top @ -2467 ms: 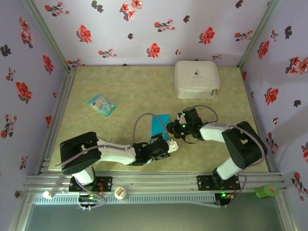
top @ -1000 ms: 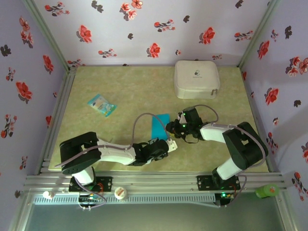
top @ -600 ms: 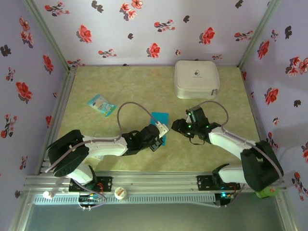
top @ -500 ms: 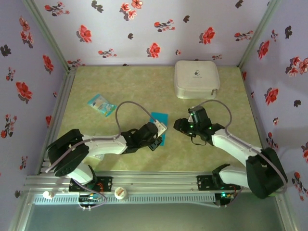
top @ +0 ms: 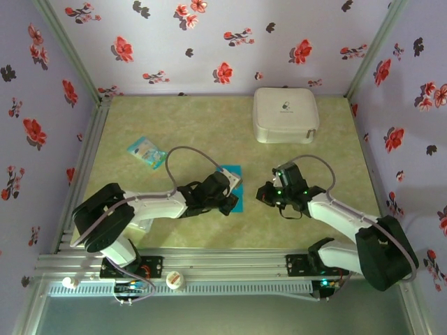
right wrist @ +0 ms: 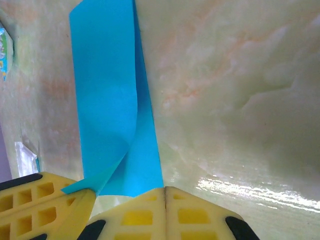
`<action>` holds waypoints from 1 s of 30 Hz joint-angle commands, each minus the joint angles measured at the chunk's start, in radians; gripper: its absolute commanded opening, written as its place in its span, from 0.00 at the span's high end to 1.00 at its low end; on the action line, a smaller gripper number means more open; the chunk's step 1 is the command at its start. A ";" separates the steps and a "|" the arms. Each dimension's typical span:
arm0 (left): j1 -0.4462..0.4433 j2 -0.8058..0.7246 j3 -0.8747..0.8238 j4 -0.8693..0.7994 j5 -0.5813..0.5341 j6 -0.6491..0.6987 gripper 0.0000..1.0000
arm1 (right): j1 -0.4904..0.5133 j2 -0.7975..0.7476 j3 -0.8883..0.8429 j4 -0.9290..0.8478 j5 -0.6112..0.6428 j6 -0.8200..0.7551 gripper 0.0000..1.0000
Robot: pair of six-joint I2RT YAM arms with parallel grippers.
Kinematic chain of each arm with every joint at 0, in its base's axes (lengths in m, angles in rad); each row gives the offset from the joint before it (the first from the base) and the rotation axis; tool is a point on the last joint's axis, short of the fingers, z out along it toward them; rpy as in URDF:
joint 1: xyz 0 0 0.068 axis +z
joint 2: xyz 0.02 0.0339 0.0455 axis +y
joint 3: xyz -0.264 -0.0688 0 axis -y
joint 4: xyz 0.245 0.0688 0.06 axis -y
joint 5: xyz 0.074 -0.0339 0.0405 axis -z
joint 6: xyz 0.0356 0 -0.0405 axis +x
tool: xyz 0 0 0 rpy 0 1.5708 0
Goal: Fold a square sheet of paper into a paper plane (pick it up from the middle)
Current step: Fold the triangle a second time at the center of the table.
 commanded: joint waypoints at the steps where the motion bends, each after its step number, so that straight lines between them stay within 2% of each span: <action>1: 0.005 0.022 0.000 0.092 0.033 -0.108 1.00 | 0.014 0.019 -0.022 0.084 -0.050 0.054 0.98; 9: 0.005 0.051 -0.009 0.146 0.036 -0.158 1.00 | 0.063 0.101 -0.029 0.153 -0.053 0.095 1.00; 19: 0.005 0.056 -0.011 0.125 0.036 -0.142 1.00 | 0.100 0.225 0.025 0.180 -0.030 0.092 1.00; 26: 0.007 0.063 -0.014 0.129 0.037 -0.140 1.00 | 0.110 0.277 0.093 0.010 0.051 -0.013 1.00; 30: 0.017 0.063 -0.025 0.145 0.041 -0.150 1.00 | 0.112 0.298 0.117 -0.117 0.143 -0.081 1.00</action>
